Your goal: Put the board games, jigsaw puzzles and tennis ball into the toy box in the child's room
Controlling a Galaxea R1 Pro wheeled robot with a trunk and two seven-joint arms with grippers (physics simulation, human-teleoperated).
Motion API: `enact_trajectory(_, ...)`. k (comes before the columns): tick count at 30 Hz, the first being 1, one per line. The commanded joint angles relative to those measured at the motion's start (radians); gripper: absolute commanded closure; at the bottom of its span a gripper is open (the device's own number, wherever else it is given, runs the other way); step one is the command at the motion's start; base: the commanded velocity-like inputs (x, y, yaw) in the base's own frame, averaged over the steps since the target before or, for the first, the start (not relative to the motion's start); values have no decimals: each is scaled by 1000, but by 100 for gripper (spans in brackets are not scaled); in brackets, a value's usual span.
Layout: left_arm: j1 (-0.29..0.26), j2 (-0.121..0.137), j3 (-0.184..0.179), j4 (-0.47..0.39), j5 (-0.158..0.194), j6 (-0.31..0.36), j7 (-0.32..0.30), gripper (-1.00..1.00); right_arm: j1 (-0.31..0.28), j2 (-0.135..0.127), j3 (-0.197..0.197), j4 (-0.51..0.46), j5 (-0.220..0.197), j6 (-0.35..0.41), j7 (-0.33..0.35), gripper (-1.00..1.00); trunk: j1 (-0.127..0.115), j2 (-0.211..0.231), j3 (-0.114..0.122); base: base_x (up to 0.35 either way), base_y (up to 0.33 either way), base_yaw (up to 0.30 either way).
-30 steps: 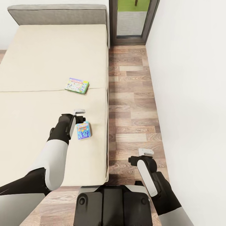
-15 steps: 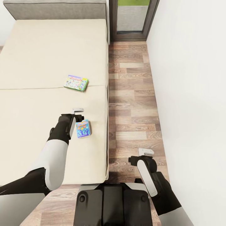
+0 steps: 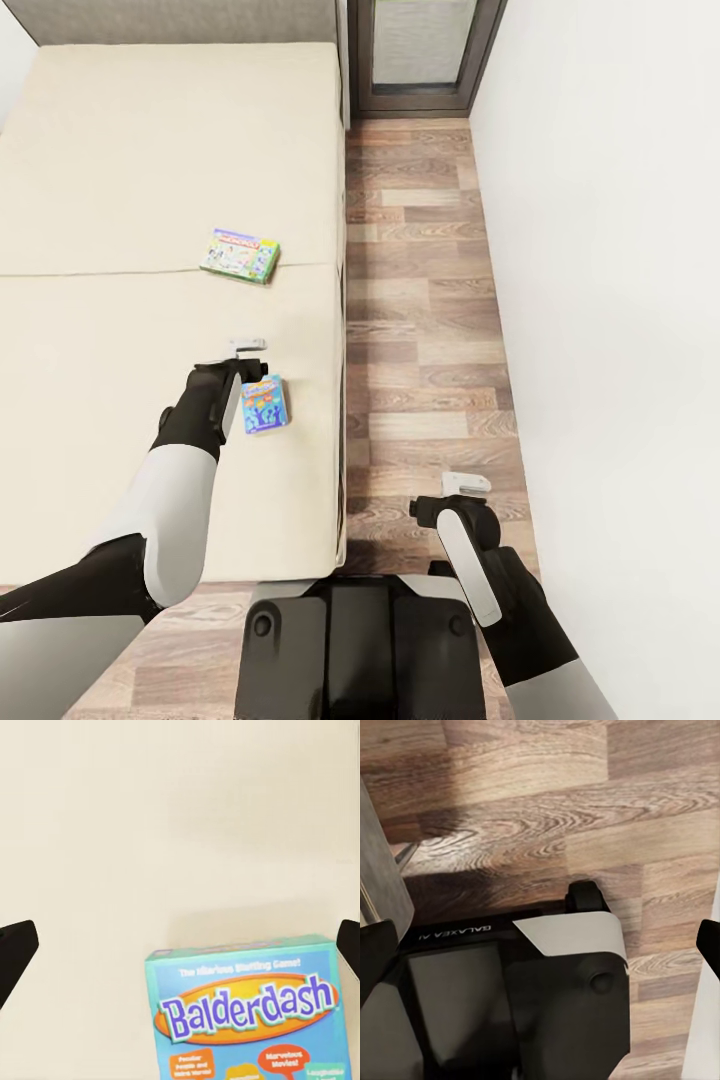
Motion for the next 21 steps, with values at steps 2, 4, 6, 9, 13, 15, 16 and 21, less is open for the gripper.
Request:
enact_trajectory(2,-1,-2,3,-2,0,-11,0,-100,-1,-1,1,-1,-10,2,-10,-100,1,-2,-4,0,0,0)
enact_trajectory(4,-1,-2,3,-2,0,-25,0,-100,0,-2,1,-1,-10,1,-10,-100,1,-2,-8,0,0,0)
enact_trajectory(6,-1,-3,3,-2,-1,-47,-1,-100,0,-3,1,-1,-11,1,-10,-100,1,-2,-11,0,0,0)
enact_trajectory(9,-1,-4,3,-4,-1,-68,-1,-100,0,-4,1,-1,-11,0,-10,-100,1,-2,-16,0,0,0)
enact_trajectory(13,-1,-4,3,-5,-1,-92,-1,-100,-1,-6,1,-1,-11,-1,-10,-100,1,-2,-23,0,0,0)
enact_trajectory(15,-1,-4,3,-5,-1,-102,-1,-100,-1,-6,1,-1,-11,-1,-10,-100,1,-2,-26,0,0,0)
enact_trajectory(16,-1,-4,3,-5,-1,-111,-1,-100,0,-6,1,-1,-11,-1,-10,-100,1,-2,-28,0,0,0)
enact_trajectory(21,-1,-5,2,-6,-1,-130,-1,-100,0,-7,1,-1,-9,-1,-10,-100,1,-2,-36,0,0,0)
